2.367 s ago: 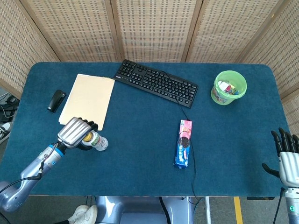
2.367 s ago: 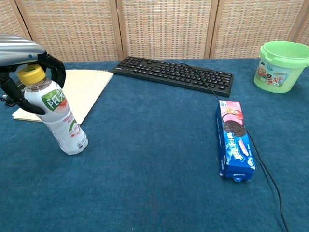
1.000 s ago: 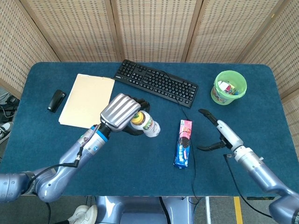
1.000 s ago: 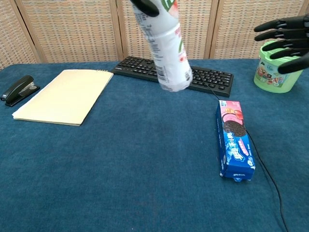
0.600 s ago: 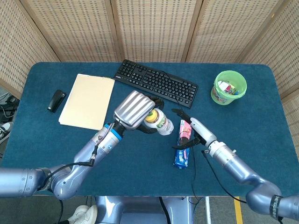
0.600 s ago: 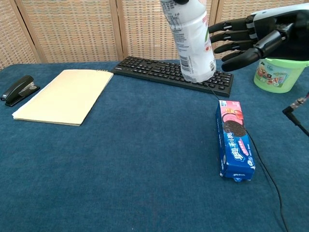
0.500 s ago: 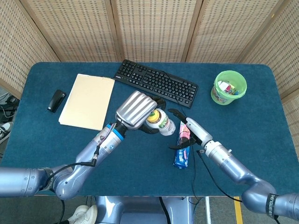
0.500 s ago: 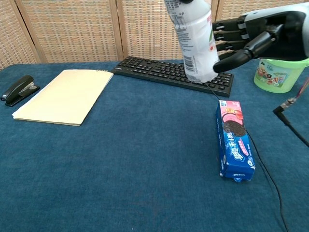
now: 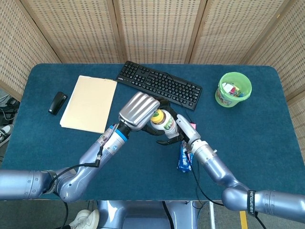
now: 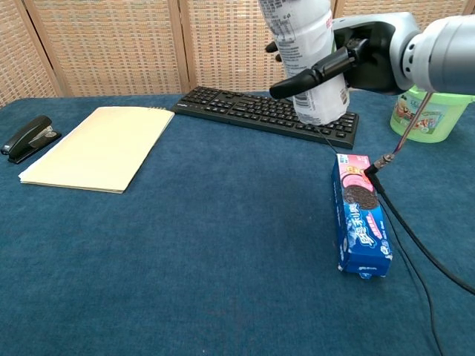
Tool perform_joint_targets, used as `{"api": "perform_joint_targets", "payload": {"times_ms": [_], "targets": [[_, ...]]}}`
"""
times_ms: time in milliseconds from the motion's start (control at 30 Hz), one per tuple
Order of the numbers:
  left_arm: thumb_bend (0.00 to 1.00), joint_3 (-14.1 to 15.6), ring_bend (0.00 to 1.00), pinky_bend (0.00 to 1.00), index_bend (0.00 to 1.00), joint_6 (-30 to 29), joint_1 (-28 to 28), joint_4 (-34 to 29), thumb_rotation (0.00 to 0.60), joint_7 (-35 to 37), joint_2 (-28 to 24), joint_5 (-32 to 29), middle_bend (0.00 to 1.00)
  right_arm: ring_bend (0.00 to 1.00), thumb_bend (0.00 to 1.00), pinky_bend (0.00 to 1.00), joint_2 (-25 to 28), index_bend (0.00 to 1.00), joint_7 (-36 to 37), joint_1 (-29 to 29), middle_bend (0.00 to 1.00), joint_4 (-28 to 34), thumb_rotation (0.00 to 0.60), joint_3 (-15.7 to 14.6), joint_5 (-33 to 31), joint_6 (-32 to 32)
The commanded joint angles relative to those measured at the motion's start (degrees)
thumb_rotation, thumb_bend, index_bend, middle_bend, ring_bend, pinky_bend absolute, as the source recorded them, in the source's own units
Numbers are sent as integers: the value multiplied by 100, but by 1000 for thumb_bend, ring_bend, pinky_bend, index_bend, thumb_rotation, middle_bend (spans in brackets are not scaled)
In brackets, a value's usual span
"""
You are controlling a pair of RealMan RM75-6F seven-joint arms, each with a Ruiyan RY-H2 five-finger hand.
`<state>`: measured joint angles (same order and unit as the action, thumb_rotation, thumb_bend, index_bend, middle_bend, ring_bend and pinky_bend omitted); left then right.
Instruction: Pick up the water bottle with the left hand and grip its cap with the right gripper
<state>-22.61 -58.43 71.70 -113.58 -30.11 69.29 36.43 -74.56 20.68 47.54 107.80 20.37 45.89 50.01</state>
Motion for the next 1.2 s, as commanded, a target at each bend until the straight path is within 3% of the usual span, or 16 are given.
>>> {"api": "perform_joint_targets", "payload": {"times_ms": [33,133,200,600,667,700,767,800,833,867,933,1000,1100,1200], "targets": [[519,21,547,563,710,11,-8,-8,600,47,-19,15,573,463,57,305,-257,480,-303,122,484,26,600,136,-518,319],[518,38,547,563,709,-16,-15,-8,600,88,-20,50,572,616,256,552,-275,621,-433,148,615,78,600,159,-674,337],[512,43,547,562,704,-42,-23,-6,600,133,-8,70,573,664,343,627,-258,666,-463,140,654,114,600,185,-723,303],[464,125,513,528,609,-47,0,-34,600,172,-40,23,498,759,466,785,-126,660,-164,-37,671,142,600,323,-586,-157],[459,146,491,525,558,-40,8,-36,600,169,-33,19,449,760,475,791,-123,659,-134,-49,671,139,600,341,-580,-195],[446,162,454,519,491,-32,12,-34,600,163,-31,19,379,761,477,791,-122,658,-127,-52,671,135,600,348,-575,-208],[342,175,297,428,278,35,6,-60,600,217,-52,14,179,760,477,791,-132,657,-110,-64,670,127,600,366,-565,-214],[222,156,166,313,140,86,-11,-89,600,299,-71,39,75,760,477,791,-132,656,-100,-70,669,129,600,374,-563,-219],[105,103,62,189,42,144,-54,-133,600,465,-103,93,12,760,477,791,-127,656,-93,-78,668,130,600,383,-559,-227],[49,69,19,123,7,175,-92,-157,600,581,-132,155,0,760,478,791,-122,656,-88,-84,668,127,600,389,-559,-231],[0,10,0,31,0,203,-180,-202,595,781,-214,322,0,760,480,791,-108,656,-52,-104,668,131,600,405,-573,-258],[0,-19,0,4,0,232,-249,-239,577,921,-284,435,0,760,483,791,-100,656,-2,-120,668,129,600,428,-595,-290],[0,-69,0,0,0,276,-359,-307,527,1130,-422,545,0,760,488,791,-94,656,50,-140,668,110,600,444,-617,-333],[0,-108,0,0,0,294,-500,-354,514,1309,-623,722,0,760,493,791,-95,655,52,-153,668,77,600,435,-612,-350]]}}
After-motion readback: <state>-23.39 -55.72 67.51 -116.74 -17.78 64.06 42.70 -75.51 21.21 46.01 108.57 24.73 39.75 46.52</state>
